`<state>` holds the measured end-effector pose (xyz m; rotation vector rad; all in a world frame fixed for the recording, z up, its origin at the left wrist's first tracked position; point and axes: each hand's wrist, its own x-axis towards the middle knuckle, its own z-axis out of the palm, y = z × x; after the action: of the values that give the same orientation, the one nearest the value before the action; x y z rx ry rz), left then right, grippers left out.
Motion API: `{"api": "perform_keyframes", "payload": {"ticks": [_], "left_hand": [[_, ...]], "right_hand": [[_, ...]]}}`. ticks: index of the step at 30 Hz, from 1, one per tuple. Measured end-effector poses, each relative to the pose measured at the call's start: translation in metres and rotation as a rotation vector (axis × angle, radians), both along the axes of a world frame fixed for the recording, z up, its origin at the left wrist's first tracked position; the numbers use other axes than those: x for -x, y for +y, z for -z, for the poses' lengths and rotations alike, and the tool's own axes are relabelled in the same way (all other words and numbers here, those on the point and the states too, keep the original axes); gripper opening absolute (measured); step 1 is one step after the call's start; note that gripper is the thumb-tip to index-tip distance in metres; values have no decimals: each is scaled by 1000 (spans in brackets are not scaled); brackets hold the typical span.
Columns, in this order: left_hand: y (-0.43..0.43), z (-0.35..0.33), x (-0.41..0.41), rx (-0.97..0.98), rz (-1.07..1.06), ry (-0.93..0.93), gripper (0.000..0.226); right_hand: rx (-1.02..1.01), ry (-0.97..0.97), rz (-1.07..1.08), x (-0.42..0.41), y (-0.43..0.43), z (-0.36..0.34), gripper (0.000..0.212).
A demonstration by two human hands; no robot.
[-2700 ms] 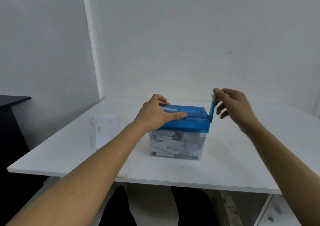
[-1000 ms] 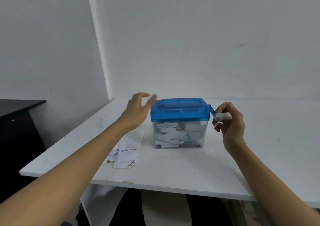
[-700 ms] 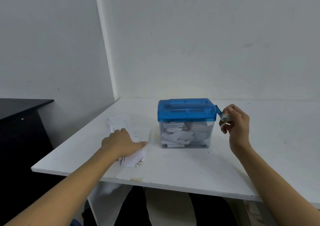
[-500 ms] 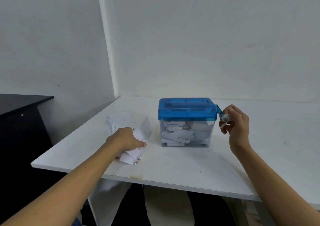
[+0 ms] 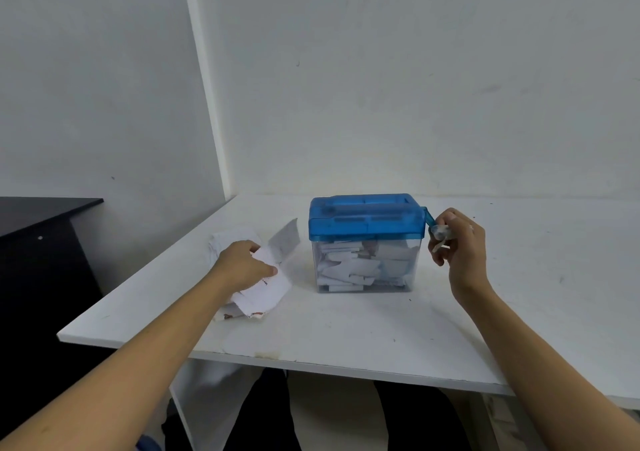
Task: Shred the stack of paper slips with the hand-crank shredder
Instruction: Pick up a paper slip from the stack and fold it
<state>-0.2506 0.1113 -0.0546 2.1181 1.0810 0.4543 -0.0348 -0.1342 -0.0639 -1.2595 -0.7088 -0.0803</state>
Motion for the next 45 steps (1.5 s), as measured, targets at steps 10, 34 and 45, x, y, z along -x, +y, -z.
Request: {"api": "perform_keyframes", "payload": {"ticks": [10, 34, 45], "left_hand": [[15, -8, 10, 475, -56, -462, 37], [-55, -109, -109, 171, 300, -781, 19], [-57, -103, -113, 370, 343, -890, 22]], "right_hand": [[-14, -7, 14, -1, 0, 2, 25], [23, 60, 16, -1, 2, 3, 30], [29, 71, 8, 0, 2, 3, 28]]}}
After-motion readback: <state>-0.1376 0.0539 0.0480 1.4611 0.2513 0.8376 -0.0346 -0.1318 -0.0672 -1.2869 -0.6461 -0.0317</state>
